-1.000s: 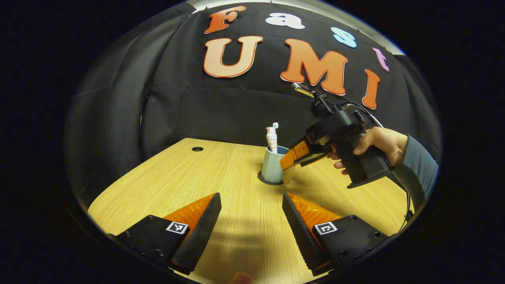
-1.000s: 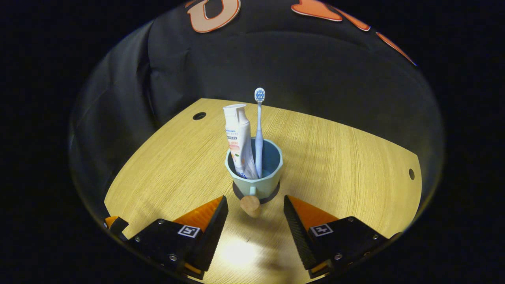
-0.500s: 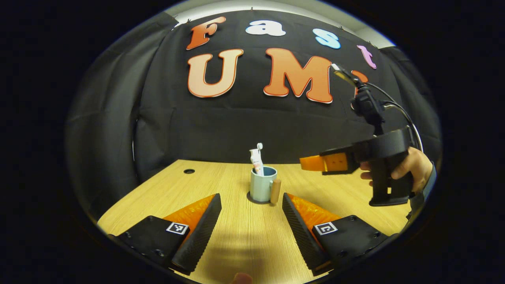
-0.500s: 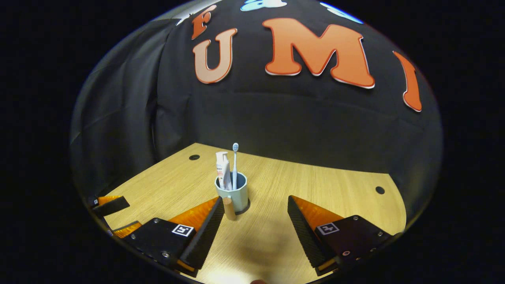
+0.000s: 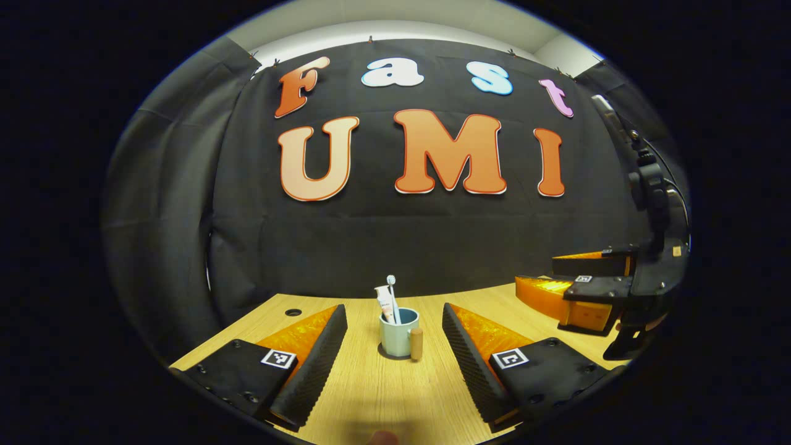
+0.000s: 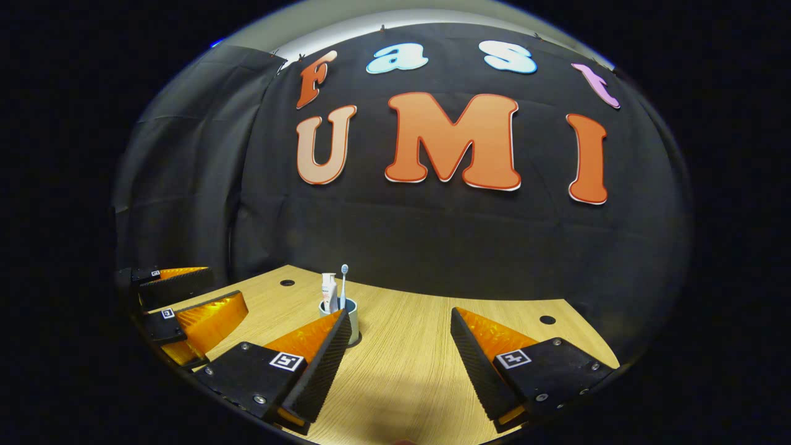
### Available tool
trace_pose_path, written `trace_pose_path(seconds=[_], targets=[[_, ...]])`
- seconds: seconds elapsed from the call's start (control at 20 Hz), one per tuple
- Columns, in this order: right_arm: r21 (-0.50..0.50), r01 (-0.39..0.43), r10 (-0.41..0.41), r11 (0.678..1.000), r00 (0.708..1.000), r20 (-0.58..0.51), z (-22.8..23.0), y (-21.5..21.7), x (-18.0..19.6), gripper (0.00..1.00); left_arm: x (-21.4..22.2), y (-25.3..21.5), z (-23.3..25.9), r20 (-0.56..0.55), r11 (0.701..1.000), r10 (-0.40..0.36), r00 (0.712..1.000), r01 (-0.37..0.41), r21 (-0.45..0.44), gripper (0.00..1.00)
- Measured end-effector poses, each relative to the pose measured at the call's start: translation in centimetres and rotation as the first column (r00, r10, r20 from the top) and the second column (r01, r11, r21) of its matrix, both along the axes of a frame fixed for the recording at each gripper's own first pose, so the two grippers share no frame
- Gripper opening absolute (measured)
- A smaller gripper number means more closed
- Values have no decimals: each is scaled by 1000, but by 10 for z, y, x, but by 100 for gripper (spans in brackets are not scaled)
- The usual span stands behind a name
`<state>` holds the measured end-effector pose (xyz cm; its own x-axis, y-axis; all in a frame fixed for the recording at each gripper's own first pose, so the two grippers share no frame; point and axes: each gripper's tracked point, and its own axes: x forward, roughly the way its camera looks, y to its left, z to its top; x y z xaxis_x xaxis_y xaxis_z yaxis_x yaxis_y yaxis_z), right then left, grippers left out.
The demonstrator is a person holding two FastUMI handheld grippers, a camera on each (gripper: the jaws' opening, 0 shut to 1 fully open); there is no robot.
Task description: Put the toothbrush and toothpaste on the desktop into the cup, then pick up the cup and place it on the coaster on the desktop.
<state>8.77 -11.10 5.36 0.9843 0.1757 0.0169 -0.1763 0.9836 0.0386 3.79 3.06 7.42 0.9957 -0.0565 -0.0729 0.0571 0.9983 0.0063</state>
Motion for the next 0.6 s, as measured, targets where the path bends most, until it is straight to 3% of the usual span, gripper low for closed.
trace_pose_path(seconds=[0.2, 0.6], targets=[[0, 39, -39, 999, 998, 51, -1, -19, -18, 97, -1, -13, 20, 36, 1000, 0, 999, 0, 5, 99], [34, 58, -60, 998, 997, 55, -11, -38, -31, 97, -2, -26, 35, 61, 1000, 9, 998, -9, -3, 99]])
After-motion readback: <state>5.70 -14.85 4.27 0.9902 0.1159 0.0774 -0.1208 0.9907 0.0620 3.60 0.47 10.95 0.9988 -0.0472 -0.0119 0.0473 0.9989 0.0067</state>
